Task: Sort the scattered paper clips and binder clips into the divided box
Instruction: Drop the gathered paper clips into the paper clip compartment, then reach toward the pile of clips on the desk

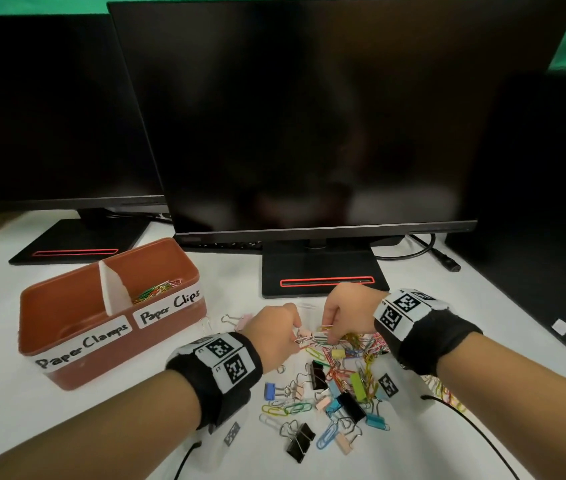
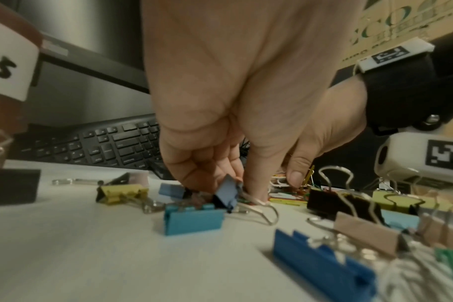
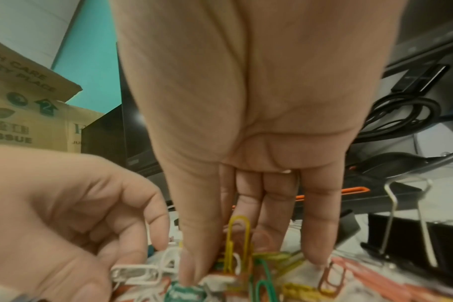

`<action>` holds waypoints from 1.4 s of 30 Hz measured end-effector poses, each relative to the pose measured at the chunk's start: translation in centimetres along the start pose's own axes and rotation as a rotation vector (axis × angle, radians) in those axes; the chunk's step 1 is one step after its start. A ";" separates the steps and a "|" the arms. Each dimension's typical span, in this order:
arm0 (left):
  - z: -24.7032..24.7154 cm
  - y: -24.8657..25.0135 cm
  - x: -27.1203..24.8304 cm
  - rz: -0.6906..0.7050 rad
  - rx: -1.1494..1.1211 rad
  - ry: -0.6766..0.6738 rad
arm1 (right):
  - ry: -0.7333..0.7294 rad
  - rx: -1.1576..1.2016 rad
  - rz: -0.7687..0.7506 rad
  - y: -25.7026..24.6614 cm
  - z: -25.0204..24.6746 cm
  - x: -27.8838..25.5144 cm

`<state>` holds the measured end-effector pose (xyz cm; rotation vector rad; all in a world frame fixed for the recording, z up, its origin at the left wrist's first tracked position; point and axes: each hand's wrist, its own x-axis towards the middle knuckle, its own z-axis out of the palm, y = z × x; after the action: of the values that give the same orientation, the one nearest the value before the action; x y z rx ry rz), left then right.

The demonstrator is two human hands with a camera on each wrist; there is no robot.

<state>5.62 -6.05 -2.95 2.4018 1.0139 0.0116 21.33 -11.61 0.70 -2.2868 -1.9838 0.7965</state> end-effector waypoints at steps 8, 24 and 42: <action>-0.5 -0.2 0.0 0.034 0.044 -0.011 | 0.129 0.180 -0.011 0.0 -1.5 -1.6; -14.6 -4.2 -5.4 -0.037 -0.358 0.252 | 0.410 0.429 -0.242 -10.4 -6.9 1.9; -16.4 -12.3 -7.2 -0.309 -0.483 0.427 | 0.231 0.647 -0.231 -17.4 -4.1 7.5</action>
<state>-11.09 3.96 6.74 1.8195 1.3793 0.6091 7.36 0.07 7.26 -1.6644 -1.5478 0.9266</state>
